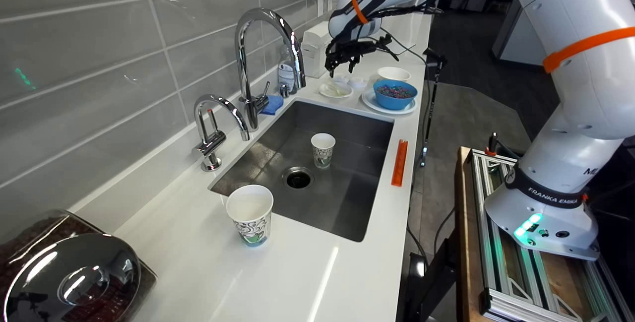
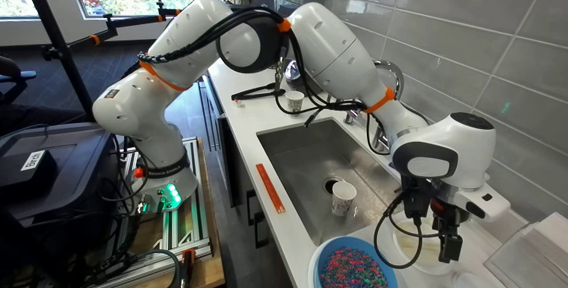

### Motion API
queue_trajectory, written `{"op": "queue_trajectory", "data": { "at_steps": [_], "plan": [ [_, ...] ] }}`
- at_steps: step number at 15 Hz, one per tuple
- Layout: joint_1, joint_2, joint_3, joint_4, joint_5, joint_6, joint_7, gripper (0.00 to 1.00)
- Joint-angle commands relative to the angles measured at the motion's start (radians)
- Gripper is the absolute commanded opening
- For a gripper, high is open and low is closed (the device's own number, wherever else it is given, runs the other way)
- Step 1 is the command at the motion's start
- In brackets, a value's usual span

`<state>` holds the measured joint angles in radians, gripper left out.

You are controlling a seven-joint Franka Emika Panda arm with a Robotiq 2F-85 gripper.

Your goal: Pick up the plastic knife and put it on the white plate on the right

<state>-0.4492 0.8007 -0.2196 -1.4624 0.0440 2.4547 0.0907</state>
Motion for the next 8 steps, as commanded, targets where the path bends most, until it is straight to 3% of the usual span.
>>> {"op": "queue_trajectory", "data": {
  "at_steps": [1, 5, 8],
  "plan": [
    [0.035, -0.109, -0.028, -0.132, 0.031, -0.056, 0.074, 1.00],
    [0.060, -0.229, -0.038, -0.279, 0.042, -0.050, 0.118, 1.00],
    [0.078, -0.331, -0.038, -0.408, 0.025, -0.019, 0.077, 1.00]
  ]
}}
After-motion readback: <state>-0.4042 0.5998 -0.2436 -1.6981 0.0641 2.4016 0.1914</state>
